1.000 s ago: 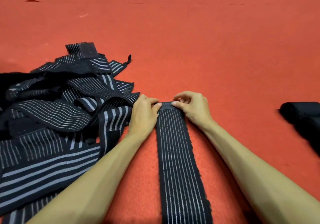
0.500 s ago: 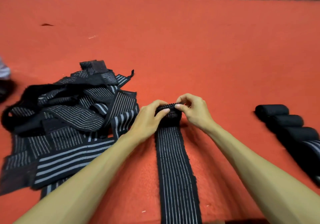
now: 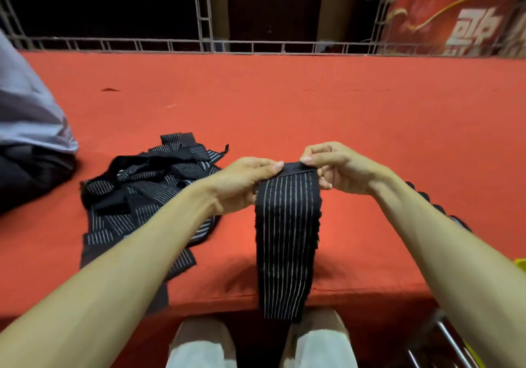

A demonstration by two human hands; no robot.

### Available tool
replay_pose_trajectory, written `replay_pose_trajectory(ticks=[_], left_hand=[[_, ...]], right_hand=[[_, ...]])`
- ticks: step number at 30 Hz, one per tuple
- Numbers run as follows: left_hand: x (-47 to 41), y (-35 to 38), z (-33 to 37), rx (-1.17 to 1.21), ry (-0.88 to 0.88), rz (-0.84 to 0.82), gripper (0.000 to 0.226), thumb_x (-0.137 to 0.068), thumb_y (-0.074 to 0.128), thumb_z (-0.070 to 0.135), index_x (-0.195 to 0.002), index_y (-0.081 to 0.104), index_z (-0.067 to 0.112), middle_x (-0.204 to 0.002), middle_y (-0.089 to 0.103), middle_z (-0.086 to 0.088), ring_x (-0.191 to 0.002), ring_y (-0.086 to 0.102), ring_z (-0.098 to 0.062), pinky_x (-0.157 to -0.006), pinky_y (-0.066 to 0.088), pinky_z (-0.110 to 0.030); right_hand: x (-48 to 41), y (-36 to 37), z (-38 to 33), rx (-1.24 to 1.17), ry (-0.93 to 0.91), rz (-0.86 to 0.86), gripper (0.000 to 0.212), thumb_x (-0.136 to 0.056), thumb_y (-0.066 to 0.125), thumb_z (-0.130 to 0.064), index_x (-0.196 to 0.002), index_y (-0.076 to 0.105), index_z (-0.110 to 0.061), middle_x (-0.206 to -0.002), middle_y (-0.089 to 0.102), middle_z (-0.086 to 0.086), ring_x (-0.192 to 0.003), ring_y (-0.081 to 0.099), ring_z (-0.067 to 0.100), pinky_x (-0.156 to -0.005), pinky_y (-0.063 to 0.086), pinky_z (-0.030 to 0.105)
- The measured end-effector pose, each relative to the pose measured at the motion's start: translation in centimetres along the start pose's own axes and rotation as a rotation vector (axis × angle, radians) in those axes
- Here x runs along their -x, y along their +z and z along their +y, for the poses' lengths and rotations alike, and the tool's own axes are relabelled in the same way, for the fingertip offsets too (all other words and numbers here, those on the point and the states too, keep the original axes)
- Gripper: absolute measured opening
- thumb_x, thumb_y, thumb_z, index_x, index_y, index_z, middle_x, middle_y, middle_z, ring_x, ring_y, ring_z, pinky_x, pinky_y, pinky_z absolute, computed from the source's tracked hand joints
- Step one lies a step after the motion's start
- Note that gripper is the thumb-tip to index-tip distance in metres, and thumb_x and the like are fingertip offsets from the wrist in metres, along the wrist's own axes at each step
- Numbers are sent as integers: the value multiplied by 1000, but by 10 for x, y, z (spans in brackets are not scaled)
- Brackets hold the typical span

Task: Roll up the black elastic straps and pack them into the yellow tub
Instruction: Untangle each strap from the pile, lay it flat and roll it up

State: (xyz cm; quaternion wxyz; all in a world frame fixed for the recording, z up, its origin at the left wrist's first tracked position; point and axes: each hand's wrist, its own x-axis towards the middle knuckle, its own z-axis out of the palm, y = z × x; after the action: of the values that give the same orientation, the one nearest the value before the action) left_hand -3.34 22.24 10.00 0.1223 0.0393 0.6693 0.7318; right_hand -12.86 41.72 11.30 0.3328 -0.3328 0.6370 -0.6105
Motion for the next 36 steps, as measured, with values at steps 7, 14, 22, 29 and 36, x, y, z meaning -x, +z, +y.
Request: replay_pose_trajectory(ticks=[7,14,22,29,36], left_hand=[[-6,1,9,125,43,36,20,-96,55,18,-109,63,5,-84,67,-6,-66,65,-10,-60,57,-24],[-58,-27,-80,-321,209,406,7,-97,56,11,-102,60,14,-82,60,0,-69,56,-5,-60,45,-20],[-115,-67,-139,-272,234,472,10,-93,60,7,-100,64,13,-94,66,4,-83,60,1,-80,48,-19],[-137,-87,-169,-213,291,516,19,-91,61,4,-94,65,22,-97,68,3,-95,62,-10,-92,50,-32],[-139,-90,-174,-221,348,436,19,-93,57,4,-98,62,21,-98,64,6,-94,57,-8,-91,47,-33]], right_hand=[[-8,4,-3,-63,-89,126,21,-83,61,-20,-70,47,-13,-51,45,-7,-40,40,5,-39,34,16],[-52,-9,93,-15,94,319,30,-92,63,-36,-78,53,-11,-58,44,2,-46,39,15,-44,36,25],[-111,-19,165,-114,106,534,31,-94,62,-35,-86,56,-5,-54,44,0,-41,35,10,-38,29,21],[-136,-22,202,6,9,639,25,-92,65,-27,-71,56,-15,-62,51,2,-55,45,13,-49,34,24],[-128,-24,201,-55,-124,605,5,-89,67,-7,-88,62,-5,-59,58,-7,-43,47,-1,-39,34,15]])
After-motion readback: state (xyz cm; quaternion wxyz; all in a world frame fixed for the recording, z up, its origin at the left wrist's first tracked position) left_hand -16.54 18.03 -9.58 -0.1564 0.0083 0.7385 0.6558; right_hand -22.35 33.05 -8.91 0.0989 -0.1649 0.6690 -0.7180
